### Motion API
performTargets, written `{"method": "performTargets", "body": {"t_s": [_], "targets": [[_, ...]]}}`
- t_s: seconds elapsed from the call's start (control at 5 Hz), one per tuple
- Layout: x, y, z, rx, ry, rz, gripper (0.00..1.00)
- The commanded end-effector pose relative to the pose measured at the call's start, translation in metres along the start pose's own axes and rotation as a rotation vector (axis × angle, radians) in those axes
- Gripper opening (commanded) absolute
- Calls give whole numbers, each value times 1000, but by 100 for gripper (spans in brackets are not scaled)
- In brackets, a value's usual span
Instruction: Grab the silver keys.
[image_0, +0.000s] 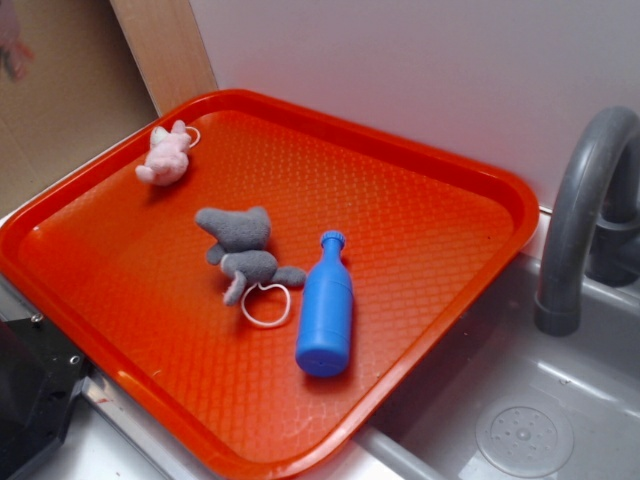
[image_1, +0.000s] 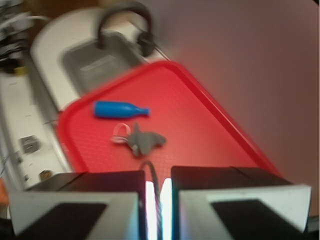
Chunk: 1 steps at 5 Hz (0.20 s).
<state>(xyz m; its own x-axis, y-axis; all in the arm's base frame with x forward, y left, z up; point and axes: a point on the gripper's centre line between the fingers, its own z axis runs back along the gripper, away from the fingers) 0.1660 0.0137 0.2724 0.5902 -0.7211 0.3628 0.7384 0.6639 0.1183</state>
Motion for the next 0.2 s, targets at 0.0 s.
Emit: {"method": "performTargets", "body": {"t_s": [0.0], "targets": [[6,-5,9,13,-33,53,0]]}}
